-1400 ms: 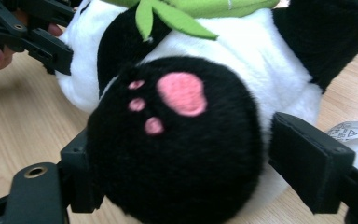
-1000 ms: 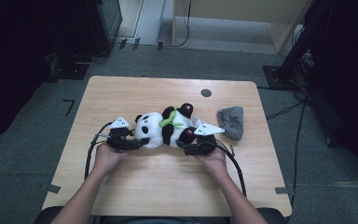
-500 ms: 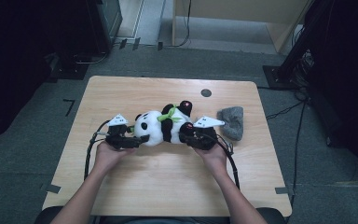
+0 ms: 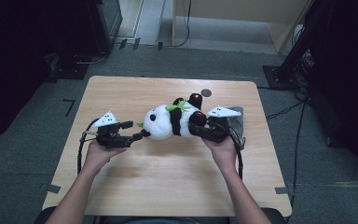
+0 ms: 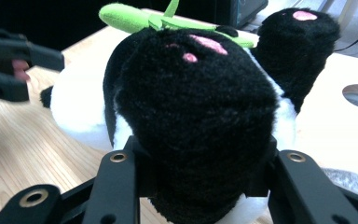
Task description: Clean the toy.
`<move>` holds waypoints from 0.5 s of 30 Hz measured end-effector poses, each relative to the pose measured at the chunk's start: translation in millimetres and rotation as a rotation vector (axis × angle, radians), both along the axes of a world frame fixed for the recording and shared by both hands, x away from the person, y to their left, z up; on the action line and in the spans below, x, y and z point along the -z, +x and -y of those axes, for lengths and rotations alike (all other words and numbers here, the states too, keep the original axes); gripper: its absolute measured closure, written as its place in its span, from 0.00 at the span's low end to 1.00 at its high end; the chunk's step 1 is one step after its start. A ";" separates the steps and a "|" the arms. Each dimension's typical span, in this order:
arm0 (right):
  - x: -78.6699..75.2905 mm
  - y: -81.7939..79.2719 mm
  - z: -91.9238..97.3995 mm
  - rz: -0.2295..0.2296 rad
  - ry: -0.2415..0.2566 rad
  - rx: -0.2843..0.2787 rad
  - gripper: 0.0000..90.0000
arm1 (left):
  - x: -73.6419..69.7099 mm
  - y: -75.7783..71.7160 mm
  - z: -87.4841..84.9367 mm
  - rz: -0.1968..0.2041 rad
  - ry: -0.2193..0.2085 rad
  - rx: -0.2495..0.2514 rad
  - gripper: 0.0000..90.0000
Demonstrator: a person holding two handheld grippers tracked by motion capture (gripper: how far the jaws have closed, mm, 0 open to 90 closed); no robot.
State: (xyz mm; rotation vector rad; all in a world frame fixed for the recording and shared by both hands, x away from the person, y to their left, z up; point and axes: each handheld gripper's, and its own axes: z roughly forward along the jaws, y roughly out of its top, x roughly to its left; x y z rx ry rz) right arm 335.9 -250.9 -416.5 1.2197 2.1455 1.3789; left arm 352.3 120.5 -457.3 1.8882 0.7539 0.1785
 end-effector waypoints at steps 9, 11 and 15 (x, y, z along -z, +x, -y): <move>-12.6 -5.8 0.7 -0.032 0.101 -0.030 0.66 | 4.4 -4.0 13.8 0.038 0.043 0.057 0.27; -13.7 -7.3 -2.8 -0.036 0.109 -0.048 0.66 | 3.6 -4.8 14.4 0.053 0.049 0.056 0.26; -14.5 -7.6 -4.5 -0.056 0.133 -0.072 0.67 | 3.1 -4.2 13.7 0.058 0.024 0.059 0.21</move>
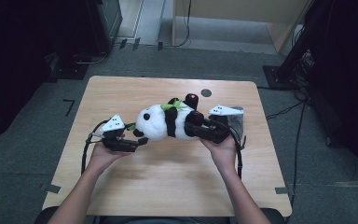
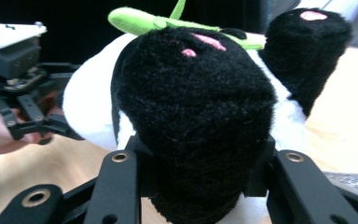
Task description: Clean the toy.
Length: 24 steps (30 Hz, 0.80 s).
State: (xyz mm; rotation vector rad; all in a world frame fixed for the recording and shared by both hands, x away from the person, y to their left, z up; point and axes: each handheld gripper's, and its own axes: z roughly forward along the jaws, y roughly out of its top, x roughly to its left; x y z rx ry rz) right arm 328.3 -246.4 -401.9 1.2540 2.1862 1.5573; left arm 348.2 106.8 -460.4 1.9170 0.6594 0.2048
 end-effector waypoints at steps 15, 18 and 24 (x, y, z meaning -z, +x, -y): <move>3.5 -3.1 -11.4 -0.033 -0.023 -0.026 0.68 | 7.7 6.4 6.4 -0.021 0.004 -0.026 0.21; 3.4 -2.8 -10.3 -0.035 -0.022 -0.022 0.68 | 8.8 9.6 6.6 -0.035 -0.009 -0.031 0.27; 5.7 -3.1 -13.3 -0.029 -0.049 -0.013 0.67 | 10.7 9.9 6.5 -0.037 0.024 -0.030 0.39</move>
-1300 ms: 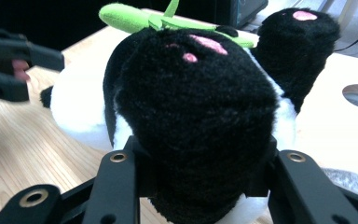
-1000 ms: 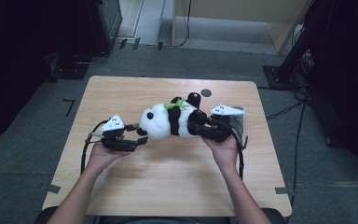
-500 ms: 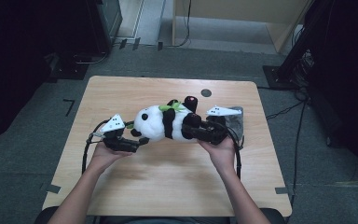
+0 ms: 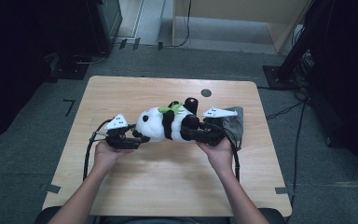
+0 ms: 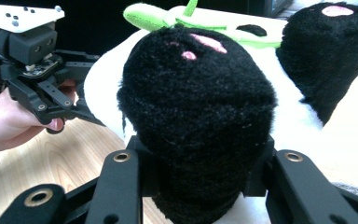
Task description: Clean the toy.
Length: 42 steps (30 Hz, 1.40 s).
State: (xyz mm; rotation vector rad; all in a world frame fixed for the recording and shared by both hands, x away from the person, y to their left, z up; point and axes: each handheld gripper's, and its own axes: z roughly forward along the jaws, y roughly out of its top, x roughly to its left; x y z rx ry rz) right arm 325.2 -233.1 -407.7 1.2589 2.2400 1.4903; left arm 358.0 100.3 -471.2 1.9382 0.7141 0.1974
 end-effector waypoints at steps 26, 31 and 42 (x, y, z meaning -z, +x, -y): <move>7.1 2.6 34.0 0.155 0.035 -0.086 0.29 | -38.2 -11.0 -3.9 -0.022 -0.047 -0.057 0.74; 19.0 -1.4 32.0 0.198 0.002 -0.138 0.15 | -47.1 -10.8 -9.9 -0.040 -0.066 -0.047 0.74; 30.2 -2.2 12.8 0.265 -0.065 -0.143 0.03 | -50.4 -13.9 -3.6 -0.116 -0.088 -0.010 0.74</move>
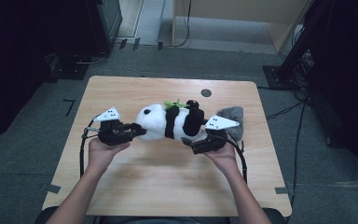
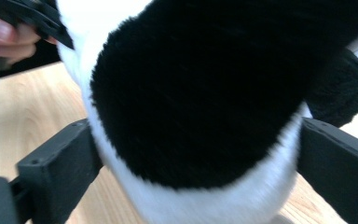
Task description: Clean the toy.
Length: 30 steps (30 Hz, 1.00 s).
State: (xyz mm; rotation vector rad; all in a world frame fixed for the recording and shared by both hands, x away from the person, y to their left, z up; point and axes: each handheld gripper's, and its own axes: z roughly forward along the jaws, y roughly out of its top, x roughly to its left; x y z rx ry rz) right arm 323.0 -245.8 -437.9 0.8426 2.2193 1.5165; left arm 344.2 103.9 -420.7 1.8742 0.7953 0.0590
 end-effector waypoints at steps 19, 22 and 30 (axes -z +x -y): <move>-5.2 1.0 -5.7 -0.051 -0.090 0.102 0.48 | 10.5 3.9 5.6 0.027 0.009 -0.013 0.45; -8.9 2.7 -2.1 -0.080 -0.077 0.106 0.48 | 11.9 3.6 4.6 0.072 0.014 0.010 0.38; -18.2 4.7 15.4 -0.119 -0.036 0.146 0.48 | 15.2 -1.1 0.1 0.196 0.059 0.024 0.31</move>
